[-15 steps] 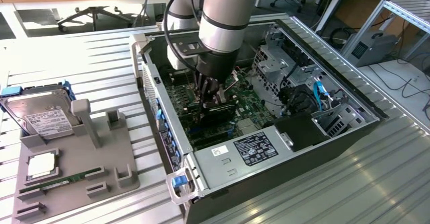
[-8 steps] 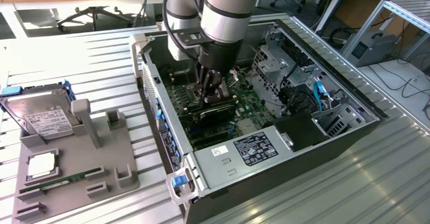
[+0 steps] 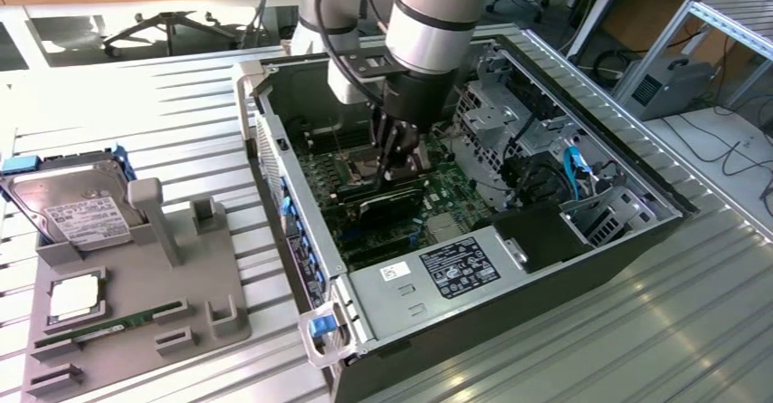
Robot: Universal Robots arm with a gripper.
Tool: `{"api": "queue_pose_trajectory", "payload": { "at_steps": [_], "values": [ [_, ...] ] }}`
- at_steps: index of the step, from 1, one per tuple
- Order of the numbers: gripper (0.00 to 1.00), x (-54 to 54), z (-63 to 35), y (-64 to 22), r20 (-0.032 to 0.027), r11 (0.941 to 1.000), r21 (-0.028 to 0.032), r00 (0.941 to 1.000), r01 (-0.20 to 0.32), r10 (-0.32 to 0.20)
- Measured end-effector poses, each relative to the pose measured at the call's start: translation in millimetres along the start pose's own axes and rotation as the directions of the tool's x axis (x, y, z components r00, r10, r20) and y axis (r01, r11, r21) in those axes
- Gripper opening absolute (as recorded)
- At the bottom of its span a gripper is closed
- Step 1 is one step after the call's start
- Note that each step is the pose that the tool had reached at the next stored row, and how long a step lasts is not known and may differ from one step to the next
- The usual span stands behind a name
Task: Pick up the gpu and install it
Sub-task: 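Press down on the gpu until it lock into place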
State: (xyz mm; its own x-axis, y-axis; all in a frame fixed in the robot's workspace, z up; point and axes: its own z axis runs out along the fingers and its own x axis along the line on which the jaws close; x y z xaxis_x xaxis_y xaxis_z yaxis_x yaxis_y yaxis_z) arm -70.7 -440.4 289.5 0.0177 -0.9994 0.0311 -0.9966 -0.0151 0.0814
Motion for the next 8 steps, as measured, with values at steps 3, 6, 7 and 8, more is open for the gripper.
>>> {"api": "queue_pose_trajectory", "payload": {
  "at_steps": [3,6,7,8],
  "values": [
    [0.11,0.2,-0.5,-5.7,-0.0001,1.0,-0.0024,1.0,0.0,0.0],
    [0.11,0.1,-0.5,-5.7,0.0,1.0,-0.0026,1.0,0.0,0.0],
    [0.11,0.1,-0.5,-5.8,-0.0001,1.0,-0.0025,1.0,0.0,0.0],
    [0.11,0.1,-0.5,-5.8,-0.0001,1.0,-0.0026,1.0,0.0,0.0]
  ]
}}
